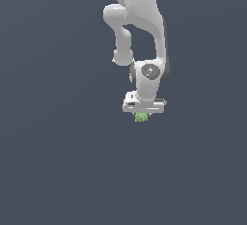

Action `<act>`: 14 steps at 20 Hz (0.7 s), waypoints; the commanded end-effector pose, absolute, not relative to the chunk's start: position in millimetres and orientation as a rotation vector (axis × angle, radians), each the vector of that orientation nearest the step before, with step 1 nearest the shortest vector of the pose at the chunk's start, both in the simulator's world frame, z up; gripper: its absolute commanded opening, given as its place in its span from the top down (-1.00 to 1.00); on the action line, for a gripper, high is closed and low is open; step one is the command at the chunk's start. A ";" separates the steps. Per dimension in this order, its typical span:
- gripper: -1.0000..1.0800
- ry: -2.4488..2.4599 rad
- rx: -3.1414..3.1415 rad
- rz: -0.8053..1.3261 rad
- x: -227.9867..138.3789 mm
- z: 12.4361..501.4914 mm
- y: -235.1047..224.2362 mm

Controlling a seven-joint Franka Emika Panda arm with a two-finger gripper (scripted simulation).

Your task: Pick up the object and move it to a goal position.

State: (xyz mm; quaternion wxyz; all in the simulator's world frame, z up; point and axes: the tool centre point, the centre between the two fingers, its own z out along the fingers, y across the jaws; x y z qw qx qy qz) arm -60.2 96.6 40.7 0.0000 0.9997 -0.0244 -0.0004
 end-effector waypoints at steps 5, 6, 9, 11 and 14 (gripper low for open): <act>1.00 -0.077 3.141 0.000 -59.9 39.8 96.6; 1.00 -0.077 3.141 0.000 -59.9 39.8 96.6; 1.00 -0.077 3.141 0.000 -59.9 39.8 96.6; 1.00 -0.077 3.141 0.002 -59.5 40.9 96.5; 1.00 -0.077 3.141 0.002 -59.3 44.6 91.8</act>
